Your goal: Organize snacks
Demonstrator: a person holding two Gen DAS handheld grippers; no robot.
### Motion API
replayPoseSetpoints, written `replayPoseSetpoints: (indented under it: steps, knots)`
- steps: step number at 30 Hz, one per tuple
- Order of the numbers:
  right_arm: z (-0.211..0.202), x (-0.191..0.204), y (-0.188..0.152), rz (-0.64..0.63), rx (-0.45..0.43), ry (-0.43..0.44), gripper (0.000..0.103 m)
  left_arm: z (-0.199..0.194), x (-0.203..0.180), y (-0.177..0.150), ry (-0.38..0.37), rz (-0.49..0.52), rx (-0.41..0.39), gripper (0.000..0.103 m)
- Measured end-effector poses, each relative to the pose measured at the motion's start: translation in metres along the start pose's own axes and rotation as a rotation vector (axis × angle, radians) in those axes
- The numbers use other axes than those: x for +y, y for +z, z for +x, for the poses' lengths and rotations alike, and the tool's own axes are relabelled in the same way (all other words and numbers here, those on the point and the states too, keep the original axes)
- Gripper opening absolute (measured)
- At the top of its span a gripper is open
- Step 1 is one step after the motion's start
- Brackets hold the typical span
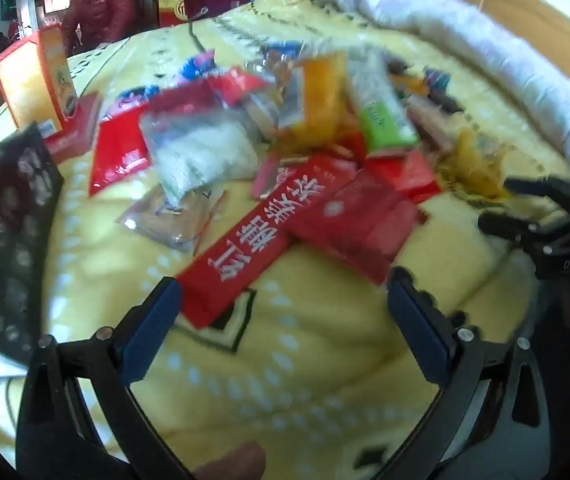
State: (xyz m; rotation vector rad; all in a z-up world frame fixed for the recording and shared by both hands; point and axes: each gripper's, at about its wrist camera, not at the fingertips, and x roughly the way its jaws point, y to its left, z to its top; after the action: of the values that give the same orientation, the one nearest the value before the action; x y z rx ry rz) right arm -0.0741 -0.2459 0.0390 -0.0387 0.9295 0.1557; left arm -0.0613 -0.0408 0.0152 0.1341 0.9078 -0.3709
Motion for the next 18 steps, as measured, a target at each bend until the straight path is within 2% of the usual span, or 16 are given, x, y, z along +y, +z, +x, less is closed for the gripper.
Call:
replayPoseSetpoints:
  steps: [3, 6, 8, 12, 15, 18]
  knots:
    - [0.020, 0.003, 0.026, -0.007, 0.002, -0.021, 0.103, 0.021, 0.012, 0.029, 0.042, -0.070, -0.014, 0.103]
    - [0.053, 0.000, 0.061, 0.004, 0.034, -0.012, 0.103, 0.053, 0.029, 0.055, 0.114, -0.126, 0.013, 0.103]
    - [0.070, 0.000, 0.087, -0.004, 0.022, -0.016, 0.103, 0.072, 0.043, 0.067, 0.116, -0.165, 0.057, 0.103]
    - [0.095, -0.016, 0.132, 0.098, -0.054, -0.050, 0.103, 0.083, 0.048, 0.079, 0.162, -0.168, 0.058, 0.103]
    - [0.104, -0.024, 0.129, 0.158, -0.079, -0.063, 0.103, 0.079, 0.041, 0.071, 0.192, -0.154, 0.059, 0.103]
    - [0.099, -0.016, 0.104, 0.094, -0.027, -0.109, 0.103, 0.075, 0.032, 0.061, 0.216, -0.134, 0.033, 0.103]
